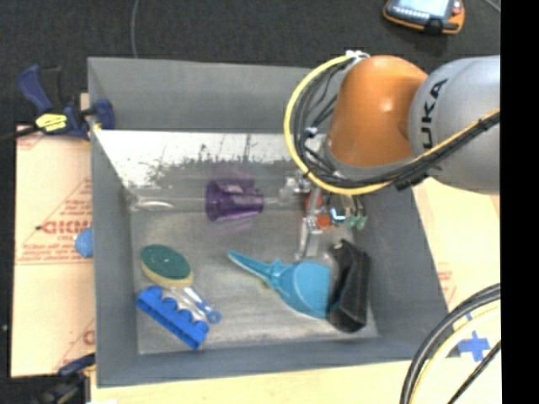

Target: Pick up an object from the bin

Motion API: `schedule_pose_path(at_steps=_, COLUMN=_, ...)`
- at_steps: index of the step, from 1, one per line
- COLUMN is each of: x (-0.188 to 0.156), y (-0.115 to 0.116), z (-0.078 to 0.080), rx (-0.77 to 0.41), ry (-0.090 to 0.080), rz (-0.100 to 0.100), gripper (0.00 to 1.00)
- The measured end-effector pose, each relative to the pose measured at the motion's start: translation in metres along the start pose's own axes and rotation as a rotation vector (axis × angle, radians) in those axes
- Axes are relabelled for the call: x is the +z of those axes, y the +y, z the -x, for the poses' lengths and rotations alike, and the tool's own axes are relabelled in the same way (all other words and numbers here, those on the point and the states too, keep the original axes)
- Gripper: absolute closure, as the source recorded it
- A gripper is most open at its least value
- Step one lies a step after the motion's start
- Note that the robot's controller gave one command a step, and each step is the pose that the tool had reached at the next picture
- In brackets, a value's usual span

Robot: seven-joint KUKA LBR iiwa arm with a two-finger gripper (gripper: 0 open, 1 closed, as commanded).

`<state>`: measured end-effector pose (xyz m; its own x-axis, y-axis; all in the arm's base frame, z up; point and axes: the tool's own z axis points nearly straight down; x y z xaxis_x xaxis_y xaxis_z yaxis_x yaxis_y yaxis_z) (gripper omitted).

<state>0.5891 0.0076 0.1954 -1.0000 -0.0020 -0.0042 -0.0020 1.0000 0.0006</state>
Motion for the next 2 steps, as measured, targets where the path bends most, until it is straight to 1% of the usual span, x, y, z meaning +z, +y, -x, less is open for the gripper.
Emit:
schedule_pose_path(at_steps=1, x=0.0, y=0.0, z=0.0, rx=0.0, ry=0.0, rz=0.0, gripper=0.0)
schedule_pose_path(at_steps=2, x=0.07, y=0.038, z=-0.042, rx=0.002, ry=0.003, rz=0.001, gripper=0.0)
